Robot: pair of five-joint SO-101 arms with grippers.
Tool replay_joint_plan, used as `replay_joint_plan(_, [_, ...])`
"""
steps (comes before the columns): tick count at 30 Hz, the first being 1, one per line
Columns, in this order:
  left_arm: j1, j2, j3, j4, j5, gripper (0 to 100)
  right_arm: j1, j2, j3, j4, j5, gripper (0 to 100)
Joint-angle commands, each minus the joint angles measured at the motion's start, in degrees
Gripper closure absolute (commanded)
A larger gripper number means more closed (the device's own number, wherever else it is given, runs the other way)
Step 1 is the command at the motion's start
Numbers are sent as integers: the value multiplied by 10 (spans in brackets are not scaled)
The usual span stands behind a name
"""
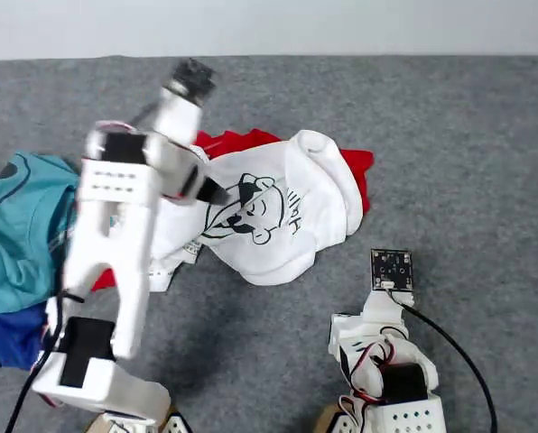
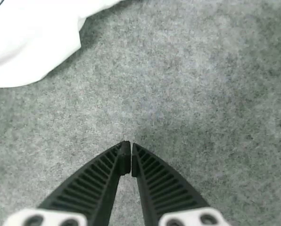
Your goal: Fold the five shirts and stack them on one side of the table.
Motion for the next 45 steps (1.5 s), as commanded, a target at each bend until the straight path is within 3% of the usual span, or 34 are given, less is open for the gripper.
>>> replay_joint_plan(1, [16, 12, 58, -98, -4, 652, 6, -6, 9, 4, 3, 989])
replay_joint_plan(10, [-25, 199, -15, -103, 15, 671, 6, -6, 9, 4, 3, 989])
replay_joint_plan(13, [-38, 205, -36, -98, 11, 776, 6, -6, 9, 4, 3, 989])
replay_joint_plan(17, [-38, 170, -73, -39, -28, 1000, 6, -6, 9, 4, 3, 989])
replay_joint_plan(21, [-54, 94, -103, 29, -31, 996, 6, -6, 9, 4, 3, 989])
replay_joint_plan(25, [-104, -6, -124, 34, 10, 996, 6, -6, 9, 4, 3, 989])
replay_joint_plan(31, [-231, -117, -186, 34, 68, 996, 6, -6, 9, 4, 3, 989])
replay_joint_plan(37, [-348, -166, -229, 35, 74, 996, 6, -6, 9, 4, 3, 989])
replay_joint_plan(45, [-367, -176, -230, 61, 50, 996, 6, -6, 9, 4, 3, 989])
